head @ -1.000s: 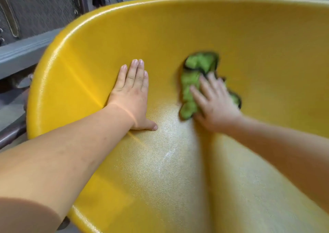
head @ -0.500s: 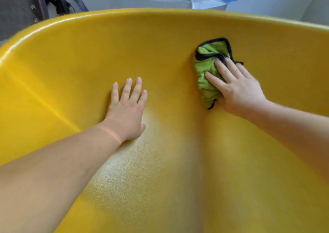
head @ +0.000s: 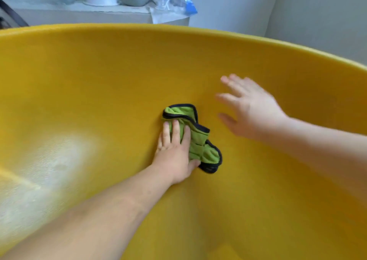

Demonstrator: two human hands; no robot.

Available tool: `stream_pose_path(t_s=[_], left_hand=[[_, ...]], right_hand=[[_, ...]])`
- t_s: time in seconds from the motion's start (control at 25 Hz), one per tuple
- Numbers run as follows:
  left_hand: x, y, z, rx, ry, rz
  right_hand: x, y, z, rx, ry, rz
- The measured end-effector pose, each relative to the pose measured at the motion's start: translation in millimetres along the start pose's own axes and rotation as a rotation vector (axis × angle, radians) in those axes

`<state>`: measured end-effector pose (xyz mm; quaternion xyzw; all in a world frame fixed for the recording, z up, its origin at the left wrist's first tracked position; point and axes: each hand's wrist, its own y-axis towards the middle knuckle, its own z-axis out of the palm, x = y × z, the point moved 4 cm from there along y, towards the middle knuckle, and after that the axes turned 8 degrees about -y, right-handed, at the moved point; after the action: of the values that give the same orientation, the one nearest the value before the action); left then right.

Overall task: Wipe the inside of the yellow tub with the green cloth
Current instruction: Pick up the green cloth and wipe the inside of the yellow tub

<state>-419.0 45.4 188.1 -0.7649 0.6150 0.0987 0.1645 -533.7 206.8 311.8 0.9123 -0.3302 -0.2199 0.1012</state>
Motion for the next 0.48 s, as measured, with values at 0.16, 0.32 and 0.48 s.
stream_pose_path(t_s=[0.16,0.32,0.48], left_hand=[[-3,28,-6,-0.087,0.052,-0.086],[-10,71,-60,-0.451,-0.073,-0.224],[-87,102,-75,-0.527,-0.212,-0.268]], right_hand=[[-102,10,-36,0.090,-0.399,0.289],[-146,-1,-53,0.121,-0.323,0.515],[-155,1,-58,0.010,-0.153,0.519]])
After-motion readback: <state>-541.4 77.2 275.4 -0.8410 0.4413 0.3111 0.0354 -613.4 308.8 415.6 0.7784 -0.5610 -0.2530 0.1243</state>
